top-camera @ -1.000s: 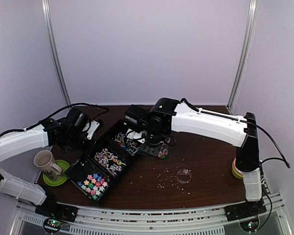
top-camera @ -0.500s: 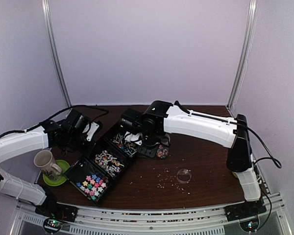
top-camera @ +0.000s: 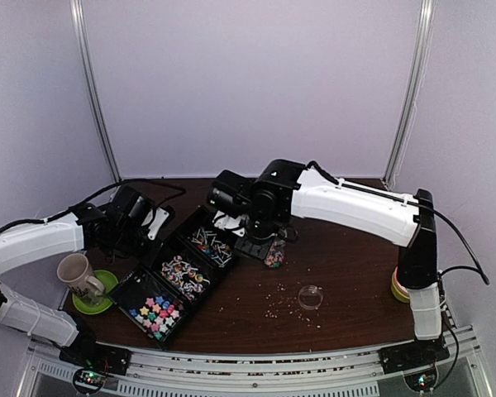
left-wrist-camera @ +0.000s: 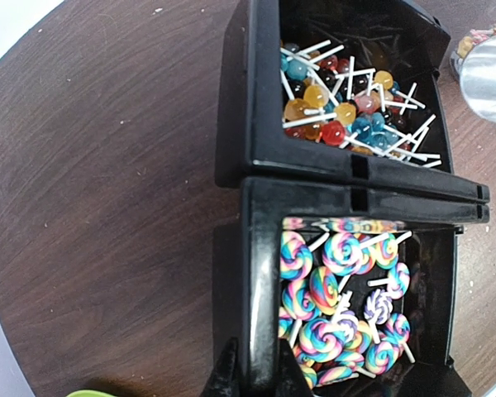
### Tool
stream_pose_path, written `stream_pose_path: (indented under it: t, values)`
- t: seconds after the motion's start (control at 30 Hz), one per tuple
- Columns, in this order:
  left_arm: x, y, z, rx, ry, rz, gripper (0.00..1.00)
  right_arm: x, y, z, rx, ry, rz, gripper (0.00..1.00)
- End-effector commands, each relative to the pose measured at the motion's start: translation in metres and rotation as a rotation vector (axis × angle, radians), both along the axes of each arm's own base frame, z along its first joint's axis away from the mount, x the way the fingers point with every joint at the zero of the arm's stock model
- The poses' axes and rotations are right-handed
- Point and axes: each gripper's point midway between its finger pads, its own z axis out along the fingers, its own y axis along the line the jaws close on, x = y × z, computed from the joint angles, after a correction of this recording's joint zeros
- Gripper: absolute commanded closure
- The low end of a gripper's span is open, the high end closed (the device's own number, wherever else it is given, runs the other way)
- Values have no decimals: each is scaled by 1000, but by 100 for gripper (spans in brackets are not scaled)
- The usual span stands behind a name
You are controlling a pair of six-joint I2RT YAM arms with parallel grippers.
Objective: Pack the candies
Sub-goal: Scoop the fake candies from the storage box.
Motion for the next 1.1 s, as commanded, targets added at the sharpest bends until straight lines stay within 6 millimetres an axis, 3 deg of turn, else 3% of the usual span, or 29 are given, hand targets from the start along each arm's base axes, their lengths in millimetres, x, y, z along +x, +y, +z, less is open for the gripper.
stream_pose_path:
  t: [0.0, 0.4, 0.6, 0.83, 1.07]
  values:
    - [25, -30, 49, -158, -151, -26, 100, 6, -3, 10, 27, -31, -18, 100]
    - [17, -46, 62, -253, -166, -107, 100, 12, 16, -20, 15, 33, 0, 100]
    - [14, -53, 70, -297, -178, -138, 100, 11, 29, -50, 24, 108, 21, 100]
    - [7, -63, 79, -358, -185, -195, 100, 31, 51, -77, 170, 60, -51, 100]
    - [5, -64, 81, -372, -184, -205, 100, 46, 71, -75, 363, -38, -83, 100]
